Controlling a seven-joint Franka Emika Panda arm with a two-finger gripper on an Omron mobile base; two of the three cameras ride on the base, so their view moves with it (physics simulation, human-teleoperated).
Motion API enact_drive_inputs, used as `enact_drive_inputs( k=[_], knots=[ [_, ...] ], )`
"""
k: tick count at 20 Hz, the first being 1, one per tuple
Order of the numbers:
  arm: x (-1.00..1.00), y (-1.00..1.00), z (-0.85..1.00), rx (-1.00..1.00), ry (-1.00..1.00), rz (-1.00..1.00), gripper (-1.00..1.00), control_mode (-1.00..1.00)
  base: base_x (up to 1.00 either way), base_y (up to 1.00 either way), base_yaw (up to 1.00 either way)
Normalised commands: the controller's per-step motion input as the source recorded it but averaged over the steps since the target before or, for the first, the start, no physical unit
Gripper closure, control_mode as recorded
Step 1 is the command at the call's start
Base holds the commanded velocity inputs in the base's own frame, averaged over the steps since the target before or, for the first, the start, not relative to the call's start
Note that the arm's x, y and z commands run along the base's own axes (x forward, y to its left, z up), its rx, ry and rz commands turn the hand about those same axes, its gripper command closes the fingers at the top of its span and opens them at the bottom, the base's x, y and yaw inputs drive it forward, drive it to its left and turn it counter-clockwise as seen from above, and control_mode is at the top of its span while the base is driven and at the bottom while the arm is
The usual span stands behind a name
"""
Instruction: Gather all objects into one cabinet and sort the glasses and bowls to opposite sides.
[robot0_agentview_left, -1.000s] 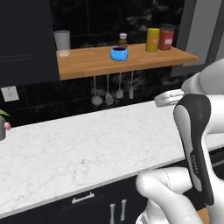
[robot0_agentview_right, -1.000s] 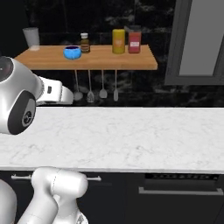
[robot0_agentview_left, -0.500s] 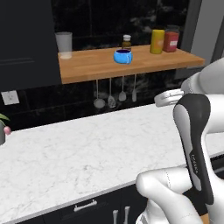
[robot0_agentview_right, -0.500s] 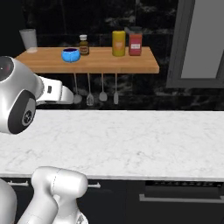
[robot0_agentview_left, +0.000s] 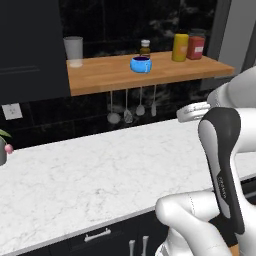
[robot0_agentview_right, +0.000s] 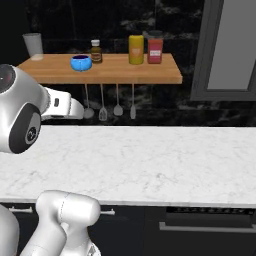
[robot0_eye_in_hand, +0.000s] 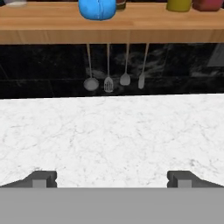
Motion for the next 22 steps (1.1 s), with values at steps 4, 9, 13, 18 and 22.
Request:
enact_drive_inputs(
  k=[4,9,13,18,22],
  knots=[
    [0.00,0.00,0.00,0.00,0.00,0.00,-1.00,1.00,0.24,0.00,0.00],
    [-0.68,-0.04,0.37,0.02,-0.08,0.00,-1.00,-1.00,0.00,0.00,0.00],
    [-0.98,-0.17,0.97,0.09,0.00,0.00,-1.00,-1.00,0.00,0.00,0.00],
    [-0.60,-0.12,1.00,0.09,0.00,0.00,-1.00,-1.00,0.00,0.00,0.00],
    [-0.22,-0.01,0.55,0.00,0.00,0.00,-1.00,-1.00,0.00,0.00,0.00]
  ],
)
